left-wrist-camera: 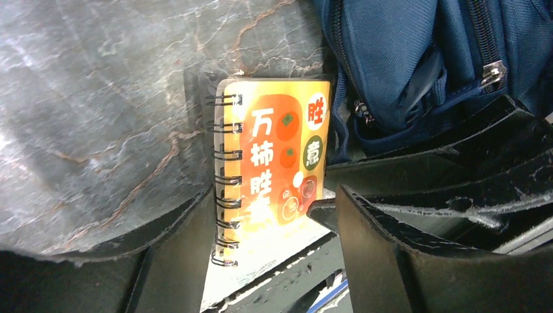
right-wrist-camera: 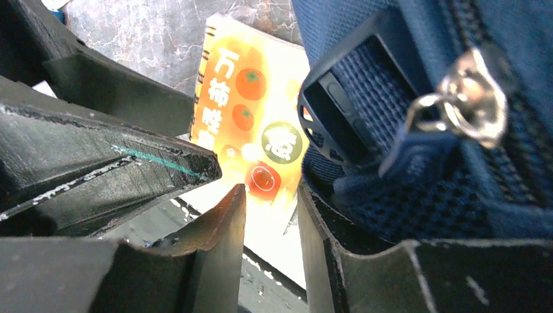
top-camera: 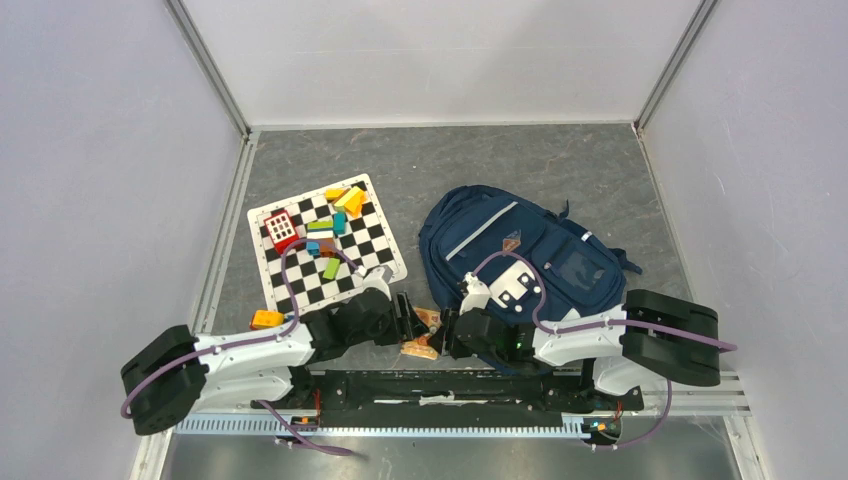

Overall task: Pack the student bag
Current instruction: Pick up the stationery from the center of the board.

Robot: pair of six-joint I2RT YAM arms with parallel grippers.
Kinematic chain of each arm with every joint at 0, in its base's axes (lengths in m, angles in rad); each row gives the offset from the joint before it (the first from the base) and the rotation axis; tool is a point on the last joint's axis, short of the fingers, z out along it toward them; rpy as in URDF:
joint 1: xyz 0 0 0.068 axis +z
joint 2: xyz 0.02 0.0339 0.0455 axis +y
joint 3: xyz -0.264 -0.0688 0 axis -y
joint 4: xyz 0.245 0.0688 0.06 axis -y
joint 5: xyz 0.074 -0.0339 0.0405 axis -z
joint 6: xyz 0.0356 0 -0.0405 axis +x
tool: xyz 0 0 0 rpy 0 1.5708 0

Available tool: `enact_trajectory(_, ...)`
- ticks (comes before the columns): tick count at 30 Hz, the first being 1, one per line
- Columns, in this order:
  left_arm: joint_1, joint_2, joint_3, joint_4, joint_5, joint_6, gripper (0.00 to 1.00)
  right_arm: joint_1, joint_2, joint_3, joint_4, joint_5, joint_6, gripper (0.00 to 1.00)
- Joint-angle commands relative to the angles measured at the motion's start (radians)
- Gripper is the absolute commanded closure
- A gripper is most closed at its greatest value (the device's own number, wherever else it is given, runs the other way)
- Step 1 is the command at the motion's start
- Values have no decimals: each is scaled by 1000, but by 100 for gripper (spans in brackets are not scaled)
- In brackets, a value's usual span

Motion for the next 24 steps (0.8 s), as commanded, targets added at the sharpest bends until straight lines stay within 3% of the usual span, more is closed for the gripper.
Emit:
enact_trajectory(1, -13, -80, -57, 139, 105, -139, 31, -16, 94, 13, -61, -38, -14, 60)
enact_trajectory(16, -12, -387, -106, 126, 12, -200, 41, -19, 118, 18, -66, -56, -14, 60)
enact_trajectory(24, -12, -386, -125, 91, 17, -201, 41, -20, 118, 15, -66, -57, -12, 60)
